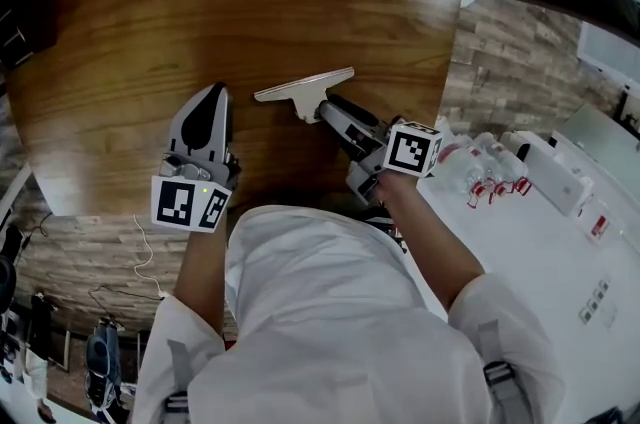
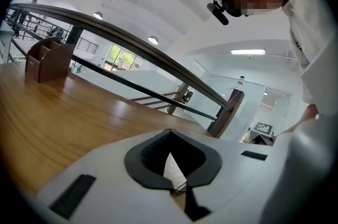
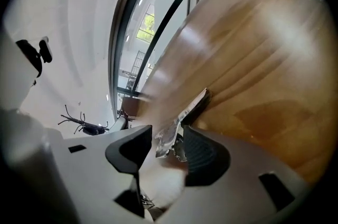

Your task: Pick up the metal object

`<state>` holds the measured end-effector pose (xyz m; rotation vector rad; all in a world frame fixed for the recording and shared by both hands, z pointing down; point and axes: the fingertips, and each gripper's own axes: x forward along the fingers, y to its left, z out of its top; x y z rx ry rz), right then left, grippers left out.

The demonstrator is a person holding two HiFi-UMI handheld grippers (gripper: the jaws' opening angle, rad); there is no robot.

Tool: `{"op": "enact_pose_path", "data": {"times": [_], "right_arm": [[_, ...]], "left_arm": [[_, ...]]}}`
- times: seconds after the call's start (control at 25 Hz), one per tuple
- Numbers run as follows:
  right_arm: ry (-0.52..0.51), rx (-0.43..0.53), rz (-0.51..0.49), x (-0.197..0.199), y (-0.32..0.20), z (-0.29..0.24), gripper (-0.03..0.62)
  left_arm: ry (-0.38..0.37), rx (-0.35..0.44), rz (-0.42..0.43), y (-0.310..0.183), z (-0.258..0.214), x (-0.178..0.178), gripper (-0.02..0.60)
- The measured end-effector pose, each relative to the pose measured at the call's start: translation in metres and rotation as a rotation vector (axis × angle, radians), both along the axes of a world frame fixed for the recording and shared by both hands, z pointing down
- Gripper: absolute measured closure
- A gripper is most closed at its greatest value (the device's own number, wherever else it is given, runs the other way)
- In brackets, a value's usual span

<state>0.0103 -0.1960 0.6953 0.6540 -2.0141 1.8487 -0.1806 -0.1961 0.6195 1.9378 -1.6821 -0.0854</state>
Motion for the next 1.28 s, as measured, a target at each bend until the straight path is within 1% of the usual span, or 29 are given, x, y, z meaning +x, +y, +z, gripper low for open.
{"op": "enact_pose_path", "data": {"times": [0.08,0.2,0.36,0.4,0.48,0.68,0.92,1.16,1.28], "right_arm": [[-0.007,-0.022,0.008,-0.001,0.007,-0.001,0.407],[-0.047,-0.032,-0.016,-0.008,0.018,-0.006,0.416],[-0.123,-0.041,-0.025,-0.021,0.020,-0.008,0.457],[-0.136,-0.049,-0.015,-0.022,0.017,-0.007,0.472],[-0.147,-0.069,0.019,-0.018,0.011,-0.002,0.527],[-0.186,-0.098,0.074,-0.019,0.009,-0.005,0.565],[-0.239,-0.051,0.111,-0.028,0.004,-0.021,0.568],[-0.259,0.054,0.162,-0.022,-0.004,-0.053,0.566],[-0.306,0.114,0.185,-0.023,-0.008,-0.079,0.568]], "left_arm": [[0.002,-0.003,-0.007,0.002,0.003,-0.006,0.571],[0.006,-0.008,-0.017,0.006,0.006,-0.012,0.571],[0.017,-0.015,-0.018,0.004,0.012,-0.014,0.571],[0.022,-0.017,-0.017,0.002,0.013,-0.012,0.571],[0.032,-0.018,-0.010,-0.002,0.014,-0.006,0.571],[0.051,-0.012,0.016,0.003,0.010,-0.002,0.571],[0.046,0.008,0.014,0.005,0.003,-0.015,0.571],[0.036,0.059,0.029,0.007,-0.026,-0.023,0.571],[0.023,0.092,0.038,0.011,-0.046,-0.026,0.571]]}}
